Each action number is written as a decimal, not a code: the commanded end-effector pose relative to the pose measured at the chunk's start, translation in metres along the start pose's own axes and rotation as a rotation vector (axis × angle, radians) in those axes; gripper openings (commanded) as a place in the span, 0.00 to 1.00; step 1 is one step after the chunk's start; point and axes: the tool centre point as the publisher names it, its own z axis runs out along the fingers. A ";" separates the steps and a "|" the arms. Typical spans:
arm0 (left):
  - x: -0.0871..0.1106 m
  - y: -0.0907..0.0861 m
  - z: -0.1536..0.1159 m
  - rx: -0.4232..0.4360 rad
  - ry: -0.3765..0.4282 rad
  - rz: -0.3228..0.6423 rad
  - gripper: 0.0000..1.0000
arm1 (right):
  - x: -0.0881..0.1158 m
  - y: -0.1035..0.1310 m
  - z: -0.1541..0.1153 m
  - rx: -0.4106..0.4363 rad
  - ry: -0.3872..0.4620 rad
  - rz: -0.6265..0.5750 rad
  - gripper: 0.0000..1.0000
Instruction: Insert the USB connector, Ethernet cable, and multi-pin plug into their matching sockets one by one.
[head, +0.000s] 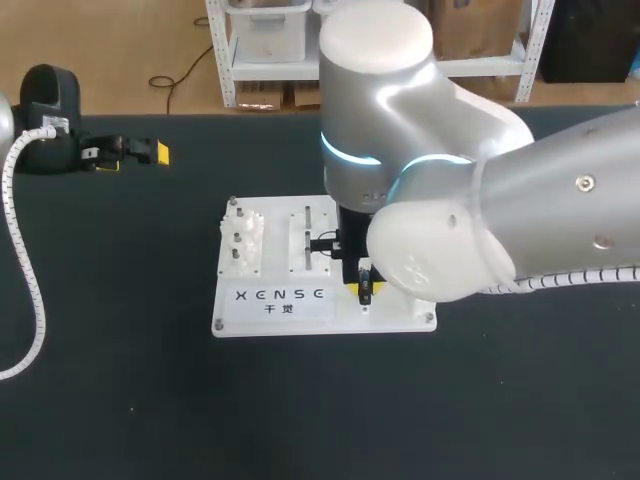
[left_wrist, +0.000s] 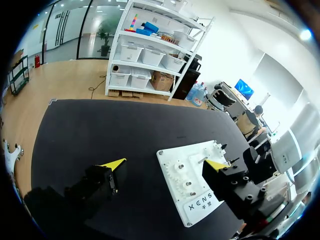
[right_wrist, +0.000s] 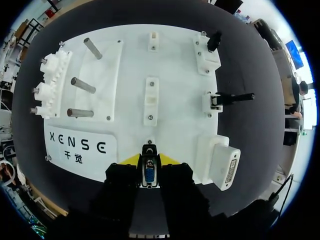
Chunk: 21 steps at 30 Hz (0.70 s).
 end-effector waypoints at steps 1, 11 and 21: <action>0.000 0.000 0.000 0.000 0.000 0.000 1.00 | 0.000 -0.001 0.000 -0.004 -0.004 0.003 0.00; 0.000 0.000 0.000 0.000 0.000 0.000 1.00 | 0.001 -0.003 -0.003 -0.011 -0.013 0.005 0.00; 0.000 0.000 0.000 0.000 0.000 0.000 1.00 | -0.003 -0.003 -0.010 -0.007 -0.028 -0.002 0.00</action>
